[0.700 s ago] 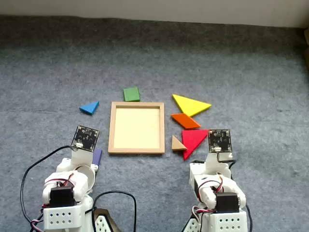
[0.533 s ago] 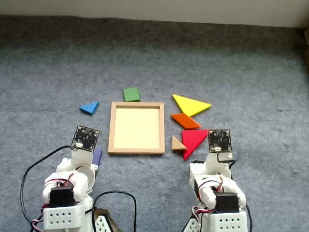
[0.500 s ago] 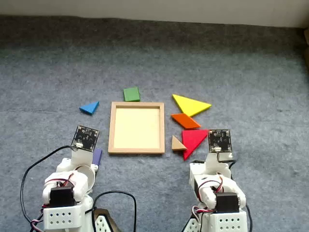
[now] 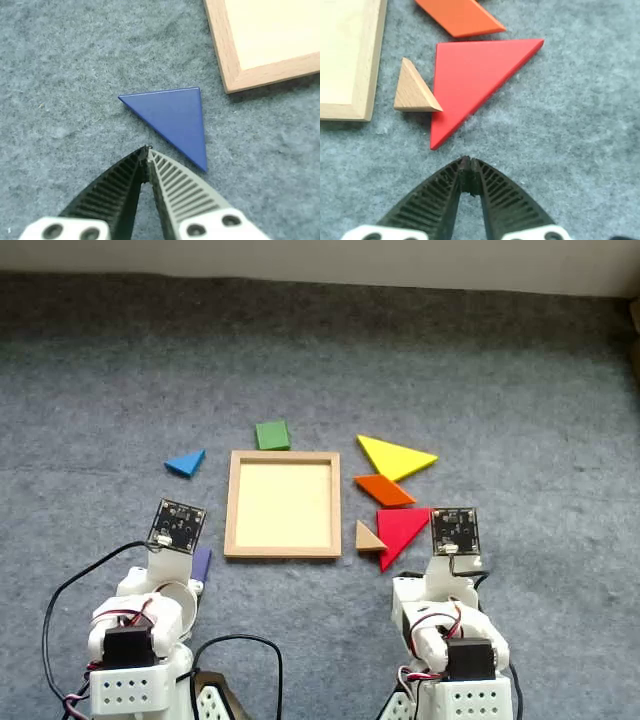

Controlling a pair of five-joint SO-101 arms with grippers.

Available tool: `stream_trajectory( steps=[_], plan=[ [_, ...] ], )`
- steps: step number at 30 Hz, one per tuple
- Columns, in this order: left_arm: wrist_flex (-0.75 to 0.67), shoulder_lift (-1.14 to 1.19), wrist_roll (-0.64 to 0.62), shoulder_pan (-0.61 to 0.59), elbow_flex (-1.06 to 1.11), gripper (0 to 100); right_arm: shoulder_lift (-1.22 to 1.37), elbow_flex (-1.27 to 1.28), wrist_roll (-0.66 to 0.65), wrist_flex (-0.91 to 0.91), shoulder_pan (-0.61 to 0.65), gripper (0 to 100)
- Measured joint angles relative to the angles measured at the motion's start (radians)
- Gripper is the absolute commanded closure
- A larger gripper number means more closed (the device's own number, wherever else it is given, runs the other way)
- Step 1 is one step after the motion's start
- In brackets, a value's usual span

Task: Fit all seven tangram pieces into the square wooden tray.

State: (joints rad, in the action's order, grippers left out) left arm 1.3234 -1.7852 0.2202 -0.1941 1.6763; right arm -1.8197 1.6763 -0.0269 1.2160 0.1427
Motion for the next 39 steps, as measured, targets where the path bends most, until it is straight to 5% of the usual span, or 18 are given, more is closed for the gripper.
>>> stream_trajectory(
  steps=[34,39],
  plan=[
    [0.0,0.0,0.0,0.0,0.0,99,0.0,-0.002,0.0,0.025,0.0,99.4],
    [0.0,0.0,0.0,0.0,0.0,99,0.0,-0.153,0.0,0.026,0.003,99.4]
  ],
)
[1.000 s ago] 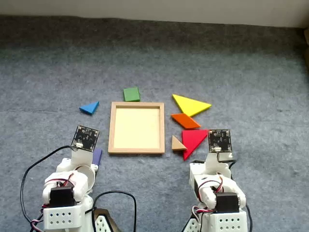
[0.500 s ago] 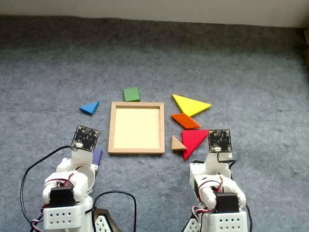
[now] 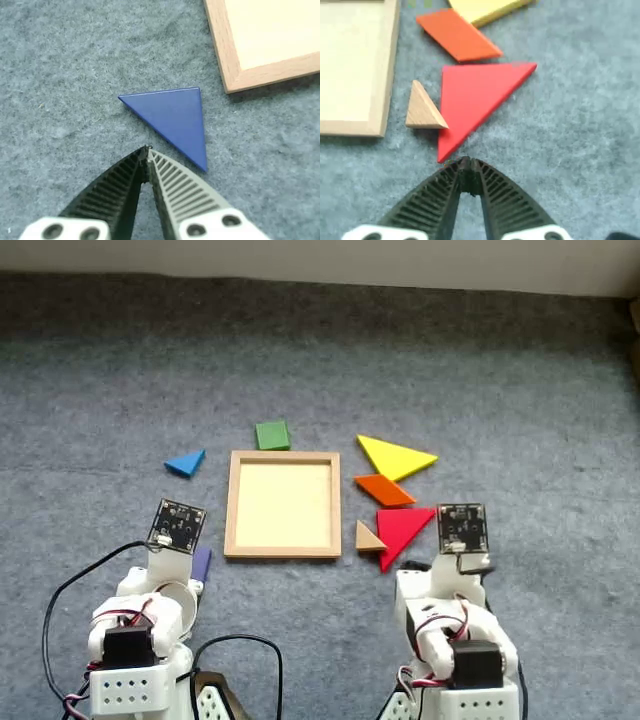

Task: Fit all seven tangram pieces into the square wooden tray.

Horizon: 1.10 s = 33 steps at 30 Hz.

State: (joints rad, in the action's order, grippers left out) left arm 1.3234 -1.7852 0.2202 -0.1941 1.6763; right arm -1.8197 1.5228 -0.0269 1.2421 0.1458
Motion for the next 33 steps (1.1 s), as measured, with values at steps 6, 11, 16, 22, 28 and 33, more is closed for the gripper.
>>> stream_trajectory(
  steps=[6,11,16,22,28,33],
  plan=[
    [0.0,0.0,0.0,0.0,0.0,99,-0.009,-0.218,0.006,-0.037,-0.002,99.4],
    [0.0,0.0,0.0,0.0,0.0,99,-0.011,-0.278,0.112,-0.112,0.0,99.4],
    [0.0,0.0,0.0,0.0,0.0,99,0.054,-0.288,0.163,-0.172,0.0,99.4],
    [0.0,0.0,0.0,0.0,0.0,99,0.422,-0.404,0.278,-0.178,0.0,99.2],
    [0.0,0.0,0.0,0.0,0.0,99,0.878,-0.572,0.362,-0.18,0.083,88.5],
    [0.0,0.0,0.0,0.0,0.0,99,1.177,-0.684,0.503,-0.18,0.14,64.0]
  ],
)
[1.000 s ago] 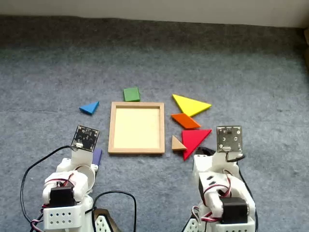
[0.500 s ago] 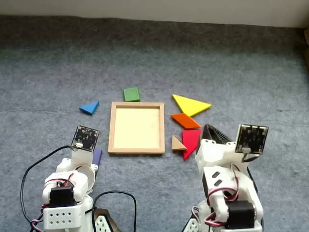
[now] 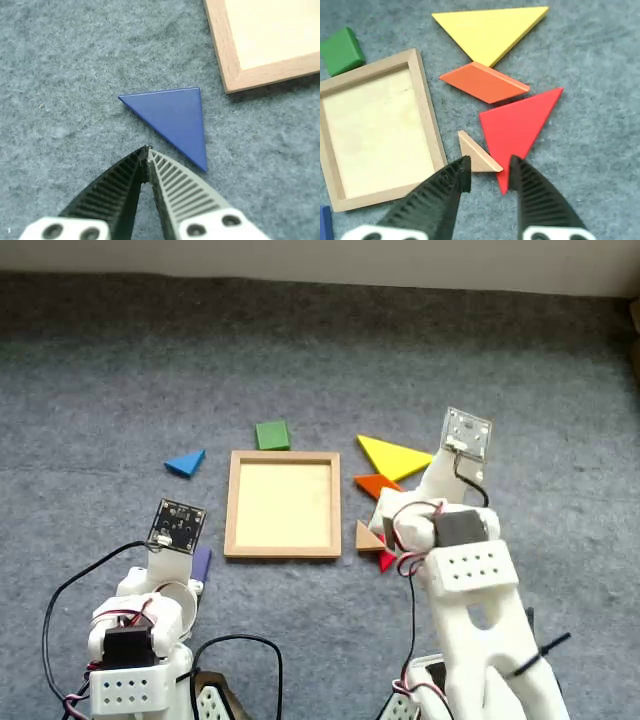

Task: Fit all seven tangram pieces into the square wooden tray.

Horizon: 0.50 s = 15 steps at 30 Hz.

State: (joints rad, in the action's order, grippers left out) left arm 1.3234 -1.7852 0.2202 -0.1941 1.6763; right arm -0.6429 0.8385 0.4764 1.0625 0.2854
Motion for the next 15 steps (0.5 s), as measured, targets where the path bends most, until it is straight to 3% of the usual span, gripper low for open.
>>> stream_trajectory(
  steps=[15],
  plan=[
    [0.0,0.0,0.0,0.0,0.0,99,0.442,-0.241,0.18,-0.012,0.058,62.2]
  ],
)
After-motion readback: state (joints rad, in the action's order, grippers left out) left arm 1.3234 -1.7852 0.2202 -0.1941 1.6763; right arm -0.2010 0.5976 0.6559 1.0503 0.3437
